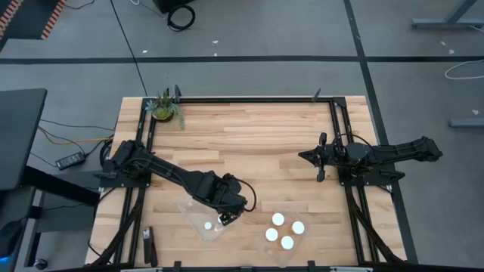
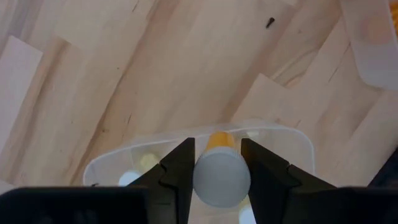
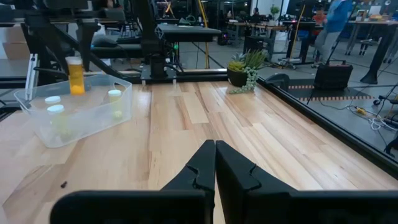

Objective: Pick and place medicine bottles into bin by pill shape (circle, oval)
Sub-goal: Put the small orange pill bottle into the left transparent bin

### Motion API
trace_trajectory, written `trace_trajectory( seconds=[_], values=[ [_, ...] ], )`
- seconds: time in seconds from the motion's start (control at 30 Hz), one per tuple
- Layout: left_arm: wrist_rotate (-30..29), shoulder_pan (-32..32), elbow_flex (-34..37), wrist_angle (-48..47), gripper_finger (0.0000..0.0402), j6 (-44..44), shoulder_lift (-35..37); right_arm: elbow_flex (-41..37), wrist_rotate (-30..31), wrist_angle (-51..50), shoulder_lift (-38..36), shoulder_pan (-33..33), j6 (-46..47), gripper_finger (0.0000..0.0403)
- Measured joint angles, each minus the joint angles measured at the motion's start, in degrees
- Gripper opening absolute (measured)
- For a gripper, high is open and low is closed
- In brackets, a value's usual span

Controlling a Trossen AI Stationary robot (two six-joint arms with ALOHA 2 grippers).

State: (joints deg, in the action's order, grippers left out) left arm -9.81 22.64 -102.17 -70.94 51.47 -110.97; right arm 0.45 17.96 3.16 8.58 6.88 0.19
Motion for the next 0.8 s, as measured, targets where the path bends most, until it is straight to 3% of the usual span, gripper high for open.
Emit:
trace_trajectory(
  seconds=[0.8],
  values=[
    [0.0, 1.7, 0.0, -2.5, 0.0124, 2.8, 3.8, 0.0, 0.0, -0.1, 0.0, 0.0, 0.0, 0.0019]
  ],
)
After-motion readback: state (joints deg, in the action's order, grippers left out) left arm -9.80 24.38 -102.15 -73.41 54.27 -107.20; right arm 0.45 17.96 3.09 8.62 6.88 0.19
